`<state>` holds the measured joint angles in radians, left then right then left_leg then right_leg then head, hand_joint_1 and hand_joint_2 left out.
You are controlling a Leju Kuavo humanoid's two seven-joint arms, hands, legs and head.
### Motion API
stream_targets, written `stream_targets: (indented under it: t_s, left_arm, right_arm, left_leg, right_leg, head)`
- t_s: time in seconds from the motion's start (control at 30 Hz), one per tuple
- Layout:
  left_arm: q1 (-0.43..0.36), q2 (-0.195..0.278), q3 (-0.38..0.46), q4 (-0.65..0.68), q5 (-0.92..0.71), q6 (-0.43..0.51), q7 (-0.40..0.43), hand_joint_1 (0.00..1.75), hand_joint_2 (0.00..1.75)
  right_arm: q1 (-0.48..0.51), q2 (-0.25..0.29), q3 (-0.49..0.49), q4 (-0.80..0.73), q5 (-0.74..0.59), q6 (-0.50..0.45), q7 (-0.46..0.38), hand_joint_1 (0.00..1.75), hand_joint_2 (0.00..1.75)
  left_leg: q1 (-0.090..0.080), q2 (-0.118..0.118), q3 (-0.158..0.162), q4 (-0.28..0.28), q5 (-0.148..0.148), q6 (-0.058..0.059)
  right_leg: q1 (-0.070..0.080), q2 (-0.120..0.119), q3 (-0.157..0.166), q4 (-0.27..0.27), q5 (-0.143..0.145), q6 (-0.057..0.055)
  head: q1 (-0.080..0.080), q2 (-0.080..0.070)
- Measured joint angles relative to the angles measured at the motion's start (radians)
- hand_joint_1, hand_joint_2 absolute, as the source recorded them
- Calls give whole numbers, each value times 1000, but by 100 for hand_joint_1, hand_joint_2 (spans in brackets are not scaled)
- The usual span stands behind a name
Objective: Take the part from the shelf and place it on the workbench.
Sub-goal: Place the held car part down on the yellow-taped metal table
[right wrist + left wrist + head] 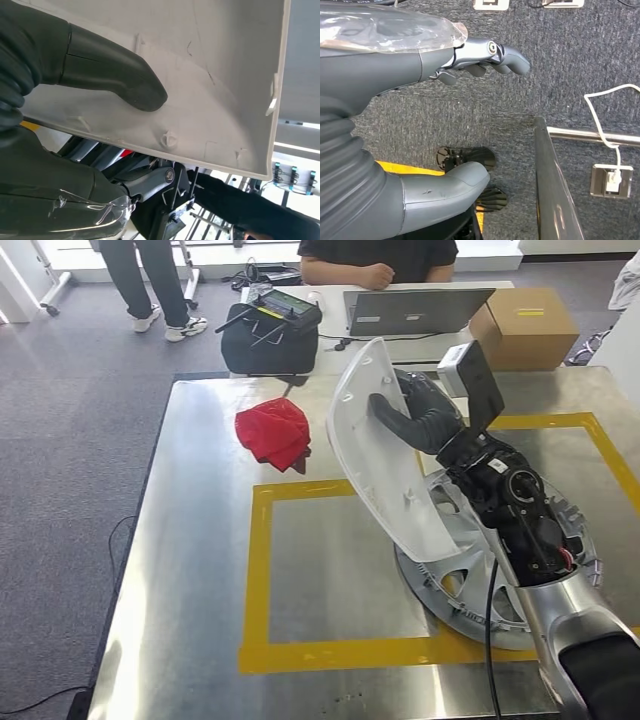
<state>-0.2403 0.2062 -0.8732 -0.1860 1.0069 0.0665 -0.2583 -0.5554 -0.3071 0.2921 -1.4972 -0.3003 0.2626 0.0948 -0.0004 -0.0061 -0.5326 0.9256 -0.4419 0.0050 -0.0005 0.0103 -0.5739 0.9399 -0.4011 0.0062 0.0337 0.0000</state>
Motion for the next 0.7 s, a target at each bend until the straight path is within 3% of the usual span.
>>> stream_targets:
  t_s: [0.4,0.7]
  left_arm:
    - [6,-1,-1,0,-11,25,-25,0,175]
    - [6,-1,-1,0,-8,-1,-40,0,175]
  right_arm:
    - [-12,0,39,33,8,6,26,175,175]
    - [4,0,128,110,141,26,25,175,175]
  left_leg:
    - [-1,-1,0,0,0,0]
    - [0,-1,0,0,0,0]
  right_leg:
    - [0,-1,1,-1,0,0]
    - [0,-2,1,-1,0,0]
  head:
    - [-1,0]
    - [-2,0]
